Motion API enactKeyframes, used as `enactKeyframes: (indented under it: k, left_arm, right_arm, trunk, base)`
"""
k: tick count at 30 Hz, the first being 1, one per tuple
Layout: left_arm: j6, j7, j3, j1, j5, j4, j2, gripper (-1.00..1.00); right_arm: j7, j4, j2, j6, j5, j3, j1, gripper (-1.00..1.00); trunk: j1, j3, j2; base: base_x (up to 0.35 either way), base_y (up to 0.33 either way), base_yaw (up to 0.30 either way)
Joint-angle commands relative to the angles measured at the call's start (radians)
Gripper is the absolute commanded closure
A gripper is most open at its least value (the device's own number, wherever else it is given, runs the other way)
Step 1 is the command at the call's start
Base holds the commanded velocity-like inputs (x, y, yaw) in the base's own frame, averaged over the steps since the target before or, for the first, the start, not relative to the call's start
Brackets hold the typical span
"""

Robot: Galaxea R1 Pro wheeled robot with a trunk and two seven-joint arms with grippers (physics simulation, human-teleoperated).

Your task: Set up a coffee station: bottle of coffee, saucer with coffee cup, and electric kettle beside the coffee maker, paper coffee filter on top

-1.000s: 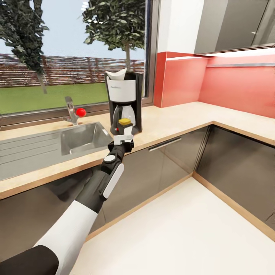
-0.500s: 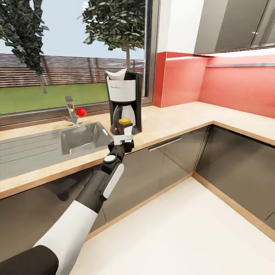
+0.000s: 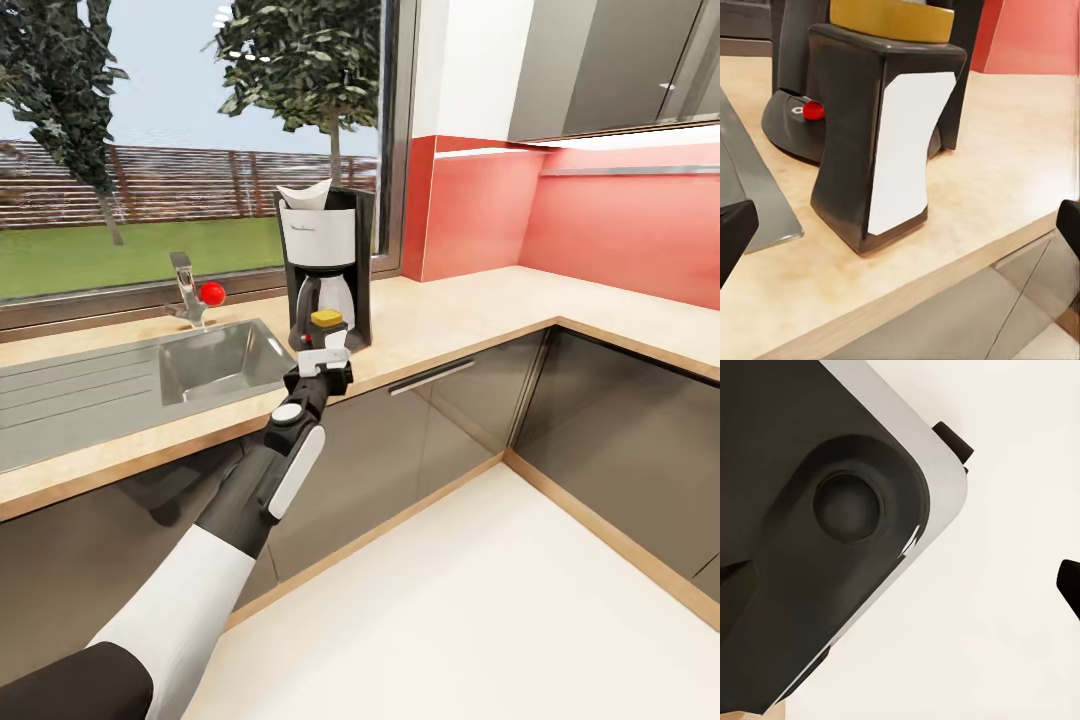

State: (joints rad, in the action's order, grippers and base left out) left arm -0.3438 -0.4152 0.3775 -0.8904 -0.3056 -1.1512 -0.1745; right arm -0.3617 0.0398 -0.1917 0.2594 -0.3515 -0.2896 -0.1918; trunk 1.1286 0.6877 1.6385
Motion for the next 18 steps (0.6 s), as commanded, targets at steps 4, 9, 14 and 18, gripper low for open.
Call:
enactKeyframes:
  k: [4,9,14,18]
  left_arm:
    - [-0.003,-0.006,0.005,0.0,-0.084,-0.026,0.0,-1.0]
    - [-0.003,-0.006,0.078,0.003,-0.155,-0.058,0.0,-1.0]
    - [-0.002,-0.008,0.23,0.008,-0.201,-0.124,0.0,-1.0]
    - [0.001,-0.003,0.329,0.011,-0.214,-0.134,0.0,-1.0]
  right_arm:
    - [0.0,0.003,0.0,0.008,0.0,-0.005,-0.001,-1.0]
    - [0.0,0.003,0.0,0.008,0.0,-0.005,-0.001,-1.0]
    - [0.0,0.003,0.0,0.008,0.0,-0.005,-0.001,-1.0]
    - [0.0,0.003,0.0,0.008,0.0,-0.005,-0.001,-1.0]
  trunk:
    - [0.0,0.001,0.0]
    - [0.0,0.001,0.0]
    - [0.0,0.001,0.0]
    - [0.0,0.001,0.0]
  base:
    - [0.0,0.0,0.0]
    - [0.0,0.0,0.0]
    - [0.0,0.0,0.0]
    - [0.0,0.0,0.0]
